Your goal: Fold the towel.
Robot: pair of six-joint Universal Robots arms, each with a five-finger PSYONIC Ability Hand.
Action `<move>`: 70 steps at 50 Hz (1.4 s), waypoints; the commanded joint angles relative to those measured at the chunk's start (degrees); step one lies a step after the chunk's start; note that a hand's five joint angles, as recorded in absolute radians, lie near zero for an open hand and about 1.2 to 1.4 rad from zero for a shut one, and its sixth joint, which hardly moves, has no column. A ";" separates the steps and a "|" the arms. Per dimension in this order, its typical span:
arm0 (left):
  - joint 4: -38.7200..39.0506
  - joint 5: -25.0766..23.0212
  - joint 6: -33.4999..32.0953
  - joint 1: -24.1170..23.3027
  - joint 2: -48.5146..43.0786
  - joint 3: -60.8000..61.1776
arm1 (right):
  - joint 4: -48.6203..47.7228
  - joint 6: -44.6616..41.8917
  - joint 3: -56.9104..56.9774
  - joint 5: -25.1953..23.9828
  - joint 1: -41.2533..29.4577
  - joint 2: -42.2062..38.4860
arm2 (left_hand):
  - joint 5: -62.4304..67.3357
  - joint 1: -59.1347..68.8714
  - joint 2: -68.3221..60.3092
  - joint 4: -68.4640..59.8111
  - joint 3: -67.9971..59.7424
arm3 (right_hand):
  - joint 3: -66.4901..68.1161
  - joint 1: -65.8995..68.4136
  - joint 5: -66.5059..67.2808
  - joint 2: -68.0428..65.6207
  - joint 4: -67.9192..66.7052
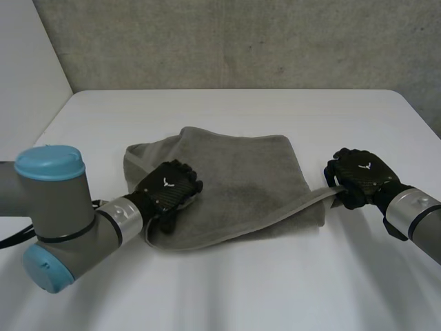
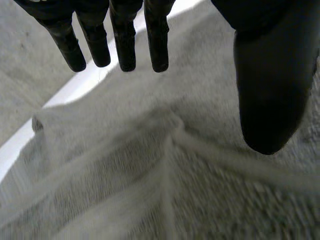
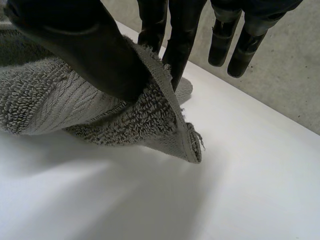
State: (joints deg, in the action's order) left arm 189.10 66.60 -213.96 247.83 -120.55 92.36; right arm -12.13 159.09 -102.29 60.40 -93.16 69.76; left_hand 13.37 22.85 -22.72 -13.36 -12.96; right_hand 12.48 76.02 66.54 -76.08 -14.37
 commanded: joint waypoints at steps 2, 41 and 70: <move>-0.14 8.26 -0.93 -0.86 -2.23 -1.39 | 0.00 -0.09 0.07 0.06 0.00 -0.68 | 5.67 6.19 -6.32 3.36 2.96 | -2.48 3.98 3.46 -3.92 4.37; 9.27 25.06 9.96 11.27 18.33 19.17 | 0.09 -0.18 -0.54 0.06 -0.09 -0.76 | -7.56 -7.04 6.91 3.36 2.96 | -2.48 3.98 3.46 -3.92 4.37; 9.09 18.13 20.95 20.94 23.33 19.87 | 0.09 -0.27 -0.54 0.06 0.00 -0.68 | -13.37 -12.85 12.72 3.36 2.96 | -2.48 3.98 3.46 -3.92 4.37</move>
State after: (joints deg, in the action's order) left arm 198.21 87.66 -192.96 269.83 -99.36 111.16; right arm -12.04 158.82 -102.80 60.47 -93.15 69.08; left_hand 4.06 15.78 -15.12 -13.36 -12.96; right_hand 12.48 76.03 67.07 -76.66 -14.37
